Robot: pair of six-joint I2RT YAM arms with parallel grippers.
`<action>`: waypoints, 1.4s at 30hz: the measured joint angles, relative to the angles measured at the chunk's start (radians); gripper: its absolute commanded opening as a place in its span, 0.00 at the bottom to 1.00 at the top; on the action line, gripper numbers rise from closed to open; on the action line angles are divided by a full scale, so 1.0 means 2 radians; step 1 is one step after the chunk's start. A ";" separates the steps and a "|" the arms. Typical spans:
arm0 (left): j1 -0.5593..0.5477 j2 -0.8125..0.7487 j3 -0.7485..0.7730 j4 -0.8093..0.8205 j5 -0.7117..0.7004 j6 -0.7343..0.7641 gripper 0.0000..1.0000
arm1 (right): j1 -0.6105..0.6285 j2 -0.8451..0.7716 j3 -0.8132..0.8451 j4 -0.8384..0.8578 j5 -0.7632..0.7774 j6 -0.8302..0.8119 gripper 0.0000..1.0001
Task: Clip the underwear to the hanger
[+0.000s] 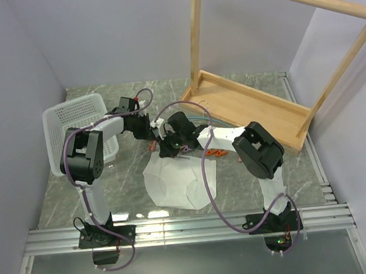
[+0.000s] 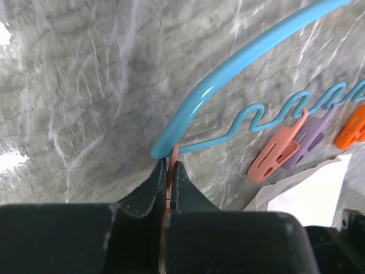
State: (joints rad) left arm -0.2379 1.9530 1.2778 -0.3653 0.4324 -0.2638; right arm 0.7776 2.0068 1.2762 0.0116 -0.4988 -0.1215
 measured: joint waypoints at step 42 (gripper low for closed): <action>0.022 -0.033 -0.057 0.101 0.025 -0.088 0.00 | -0.033 0.080 0.066 -0.057 -0.071 0.241 0.00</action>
State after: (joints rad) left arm -0.1944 1.8866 1.1645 -0.1627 0.4824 -0.4400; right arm 0.7113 2.1658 1.4086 -0.1028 -0.6403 0.3599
